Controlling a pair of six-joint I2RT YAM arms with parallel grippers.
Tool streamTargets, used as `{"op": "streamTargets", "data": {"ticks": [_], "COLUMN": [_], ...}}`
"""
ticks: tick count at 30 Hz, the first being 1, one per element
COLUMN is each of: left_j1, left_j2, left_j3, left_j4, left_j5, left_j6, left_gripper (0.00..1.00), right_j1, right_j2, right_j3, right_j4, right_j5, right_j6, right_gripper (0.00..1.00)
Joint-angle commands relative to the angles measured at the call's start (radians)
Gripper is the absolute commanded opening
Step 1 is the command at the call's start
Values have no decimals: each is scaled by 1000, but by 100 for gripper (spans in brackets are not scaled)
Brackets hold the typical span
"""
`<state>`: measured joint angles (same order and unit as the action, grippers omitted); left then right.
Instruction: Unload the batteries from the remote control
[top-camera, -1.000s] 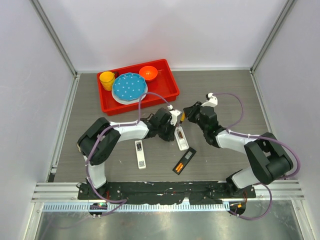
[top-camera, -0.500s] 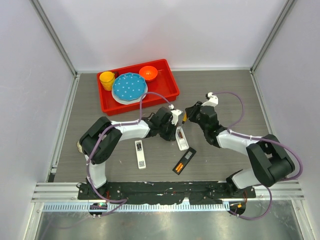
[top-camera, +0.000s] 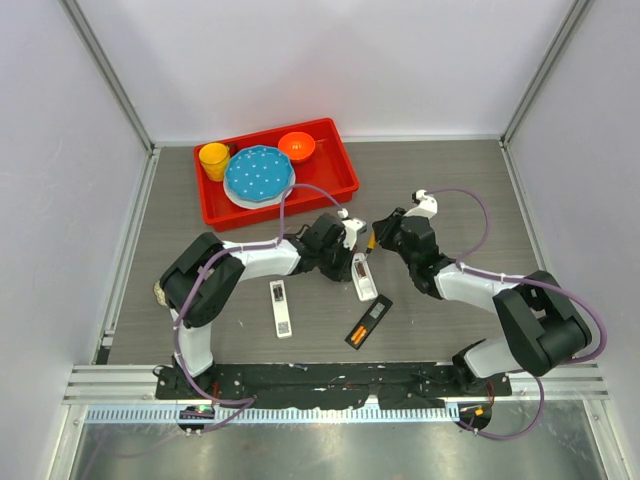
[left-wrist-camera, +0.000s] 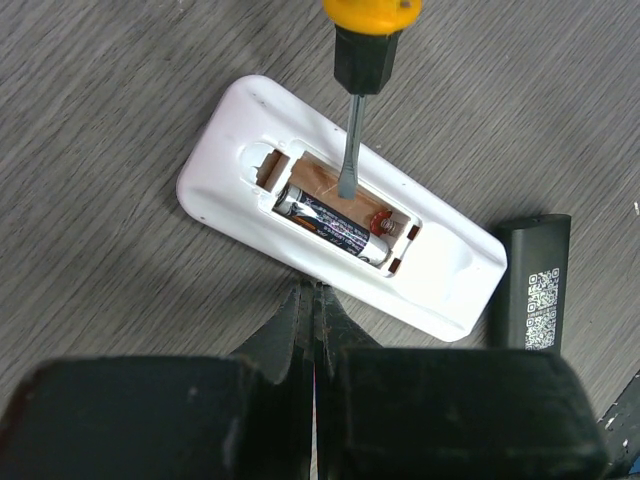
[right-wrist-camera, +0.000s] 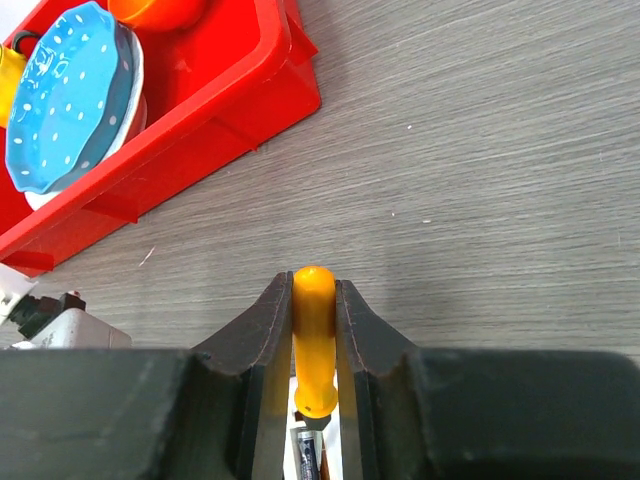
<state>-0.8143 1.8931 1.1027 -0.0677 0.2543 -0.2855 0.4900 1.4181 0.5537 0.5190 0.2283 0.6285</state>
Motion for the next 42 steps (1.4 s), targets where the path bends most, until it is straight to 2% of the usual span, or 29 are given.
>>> {"op": "streamTargets", "data": {"ticks": [1, 14, 24, 33, 38, 42], "left_j1": [3, 3, 4, 6, 4, 4], "left_j2": [41, 50, 55, 63, 64, 70], "left_j3": [3, 9, 13, 17, 20, 22], "left_j4": [-78, -84, -87, -90, -93, -96], "left_j5": [0, 5, 11, 31, 39, 48], "left_j6": [-3, -3, -6, -9, -7, -4], "left_gripper": [0, 0, 0, 0, 0, 0], "right_j1": [4, 74, 73, 59, 56, 58], "right_j2": [2, 38, 71, 45, 41, 59], "right_j3": [-15, -18, -116, -126, -110, -80], "right_j4": [47, 62, 229, 250, 262, 291], "right_j5": [-9, 52, 62, 74, 71, 2], "right_j6": [-4, -1, 198, 258, 237, 146], "right_gripper": [1, 1, 1, 1, 1, 1]}}
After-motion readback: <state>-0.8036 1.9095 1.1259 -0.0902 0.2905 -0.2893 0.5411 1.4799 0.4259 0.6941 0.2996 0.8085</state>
